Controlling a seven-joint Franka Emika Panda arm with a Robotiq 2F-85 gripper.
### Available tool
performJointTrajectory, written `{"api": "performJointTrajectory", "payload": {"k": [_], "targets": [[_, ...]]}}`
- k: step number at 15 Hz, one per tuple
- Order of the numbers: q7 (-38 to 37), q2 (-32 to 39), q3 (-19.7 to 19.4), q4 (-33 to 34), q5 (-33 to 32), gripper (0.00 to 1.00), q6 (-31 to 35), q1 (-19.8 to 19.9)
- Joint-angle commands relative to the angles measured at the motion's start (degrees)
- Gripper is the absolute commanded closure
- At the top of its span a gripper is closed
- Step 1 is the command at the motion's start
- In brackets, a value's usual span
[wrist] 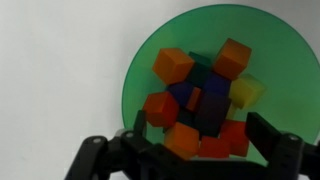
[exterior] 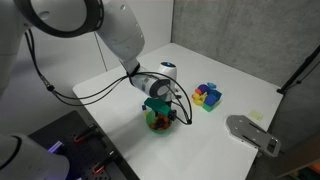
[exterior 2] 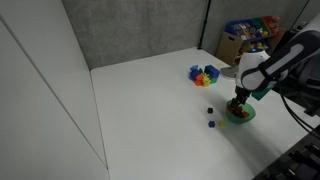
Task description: Take a small brown block out of the bowl and put it on the small blue block on the table
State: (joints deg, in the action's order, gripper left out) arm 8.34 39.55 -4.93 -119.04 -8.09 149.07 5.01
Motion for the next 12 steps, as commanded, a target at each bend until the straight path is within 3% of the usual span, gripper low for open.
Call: {"api": "performJointTrajectory", "payload": {"k": [1,12], "targets": [[-0.4,-1.15,1.48,-1.18,2.36,0.0,0.32,1.36],[-2.36,-0.96,1.01,-4.1,3.92,0.0,5.64,0.88]]}}
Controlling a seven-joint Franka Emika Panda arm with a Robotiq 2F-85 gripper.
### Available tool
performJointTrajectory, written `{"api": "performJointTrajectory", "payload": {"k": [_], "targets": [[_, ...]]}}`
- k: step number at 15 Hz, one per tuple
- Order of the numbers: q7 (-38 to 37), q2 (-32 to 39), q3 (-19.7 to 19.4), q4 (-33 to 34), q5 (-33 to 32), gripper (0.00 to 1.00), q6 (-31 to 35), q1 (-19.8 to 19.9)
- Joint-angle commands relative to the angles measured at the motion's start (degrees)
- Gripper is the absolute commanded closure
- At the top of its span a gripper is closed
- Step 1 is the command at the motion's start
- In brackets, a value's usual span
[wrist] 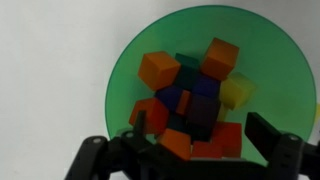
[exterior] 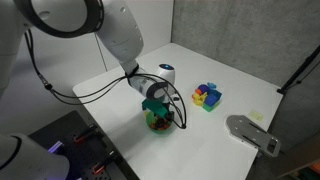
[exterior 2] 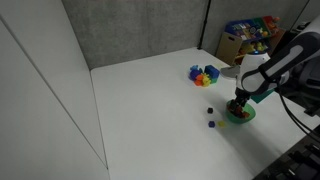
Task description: Take a small brown block out of the bowl and put it on the small blue block on the table
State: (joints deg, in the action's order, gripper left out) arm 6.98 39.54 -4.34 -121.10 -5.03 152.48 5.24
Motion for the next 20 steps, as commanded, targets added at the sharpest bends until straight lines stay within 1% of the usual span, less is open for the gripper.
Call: {"api": "performJointTrajectory", "payload": {"k": [1,3,4,5,7,9,13,14,17,18,20], "targets": [[-1.22,-0.84,0.34,-2.41,0.79,0.0,2.83,0.56],[-1.6,-0.68,0.11,-2.98,0.61,0.0,3.51,0.35],[-1.8,-0.63,-0.03,-3.17,0.56,0.25,3.62,0.26],[-1.88,-0.6,-0.06,-3.26,0.57,0.26,3.62,0.27],[-2.22,-0.65,-0.35,-3.24,0.51,0.42,3.49,0.16],[-2.47,-0.87,-0.67,-3.09,0.44,0.59,3.0,0.04],[-3.88,-2.44,-1.03,-2.73,0.35,0.9,0.93,-0.86],[-4.18,-3.05,-1.09,-2.74,0.23,0.95,0.49,-1.15],[-5.29,-4.65,-1.52,-2.73,-0.33,1.0,-0.28,-2.44],[-5.67,-5.15,-1.74,-2.68,-0.59,0.96,-0.63,-3.0],[-6.1,-5.85,-2.0,-2.68,-0.88,0.94,-1.06,-3.76]]}}
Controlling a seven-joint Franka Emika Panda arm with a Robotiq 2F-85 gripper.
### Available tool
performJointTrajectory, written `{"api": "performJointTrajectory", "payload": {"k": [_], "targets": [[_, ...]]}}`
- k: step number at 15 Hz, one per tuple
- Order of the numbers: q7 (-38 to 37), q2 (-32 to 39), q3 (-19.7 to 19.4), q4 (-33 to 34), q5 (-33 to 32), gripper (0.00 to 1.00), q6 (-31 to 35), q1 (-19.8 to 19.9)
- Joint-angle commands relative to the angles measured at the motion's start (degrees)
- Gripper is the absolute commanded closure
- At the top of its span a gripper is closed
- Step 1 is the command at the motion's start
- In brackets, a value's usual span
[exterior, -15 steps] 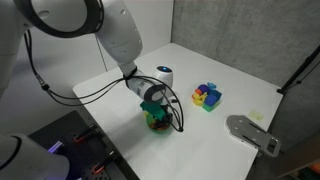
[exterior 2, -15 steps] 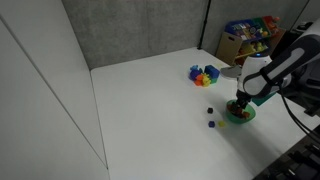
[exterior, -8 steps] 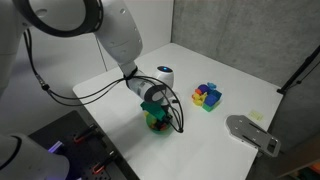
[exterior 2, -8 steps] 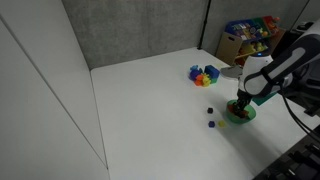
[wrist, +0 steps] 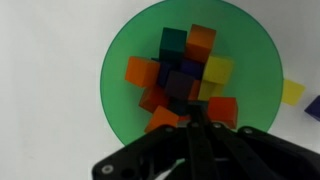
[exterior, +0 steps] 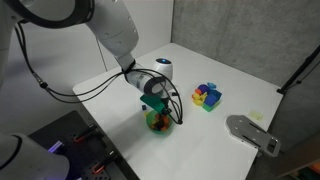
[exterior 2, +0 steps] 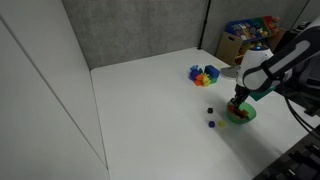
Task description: Take a small brown block out of the bowl and put it on the small blue block on the table
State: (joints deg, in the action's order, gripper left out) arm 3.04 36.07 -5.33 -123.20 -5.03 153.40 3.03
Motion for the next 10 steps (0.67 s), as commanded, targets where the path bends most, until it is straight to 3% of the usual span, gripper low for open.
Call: {"api": "performJointTrajectory", "payload": {"k": [1,2,10], "targets": [[-2.3,-2.66,-1.19,-0.7,-1.11,0.82,-2.28,-1.86],[-2.48,-2.87,-1.29,-0.77,-1.17,0.68,-2.51,-2.1],[-1.87,-2.35,-0.51,-1.87,0.12,0.06,-2.89,-1.19]]}}
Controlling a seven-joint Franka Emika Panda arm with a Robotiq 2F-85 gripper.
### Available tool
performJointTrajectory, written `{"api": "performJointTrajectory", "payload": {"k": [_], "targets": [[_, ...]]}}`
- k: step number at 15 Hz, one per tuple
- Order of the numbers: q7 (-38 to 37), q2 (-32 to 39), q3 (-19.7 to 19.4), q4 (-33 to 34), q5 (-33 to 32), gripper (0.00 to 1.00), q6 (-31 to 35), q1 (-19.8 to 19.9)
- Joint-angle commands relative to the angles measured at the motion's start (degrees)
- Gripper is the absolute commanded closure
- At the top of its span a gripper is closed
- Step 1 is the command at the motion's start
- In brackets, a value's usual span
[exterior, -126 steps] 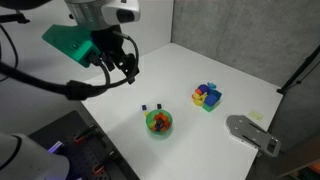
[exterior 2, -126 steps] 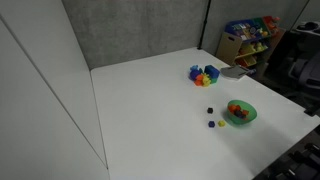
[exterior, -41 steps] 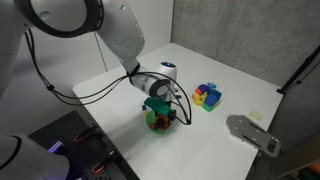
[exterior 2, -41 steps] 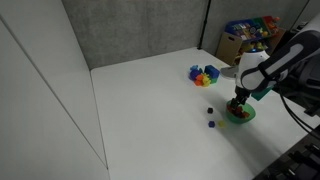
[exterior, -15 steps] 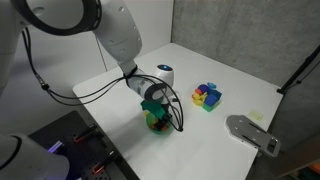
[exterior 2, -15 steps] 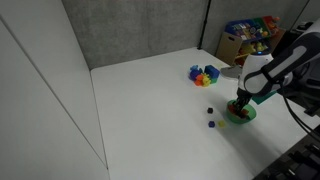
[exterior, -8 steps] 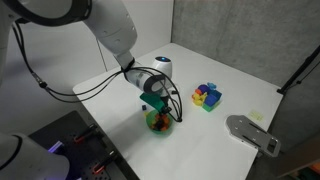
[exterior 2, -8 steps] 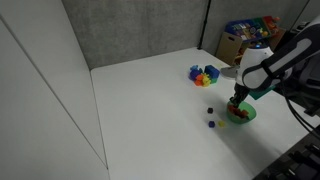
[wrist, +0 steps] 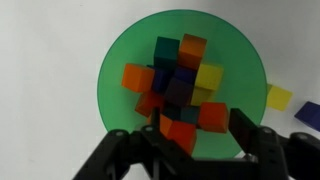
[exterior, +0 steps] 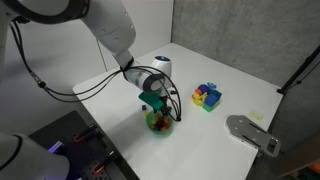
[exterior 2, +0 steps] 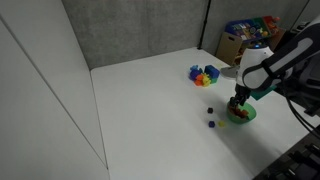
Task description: Take a small brown block out of the bowl and put it on the small blue block on the table
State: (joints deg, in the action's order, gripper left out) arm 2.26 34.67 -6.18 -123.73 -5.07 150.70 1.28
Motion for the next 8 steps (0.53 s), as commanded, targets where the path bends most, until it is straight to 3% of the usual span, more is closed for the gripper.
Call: {"api": "performJointTrajectory", "payload": {"k": [1,8], "targets": [[-1.18,-0.82,0.36,-1.63,0.3,0.01,-0.02,0.65],[-0.34,0.75,0.59,-2.55,0.21,0.0,1.51,1.4]]}}
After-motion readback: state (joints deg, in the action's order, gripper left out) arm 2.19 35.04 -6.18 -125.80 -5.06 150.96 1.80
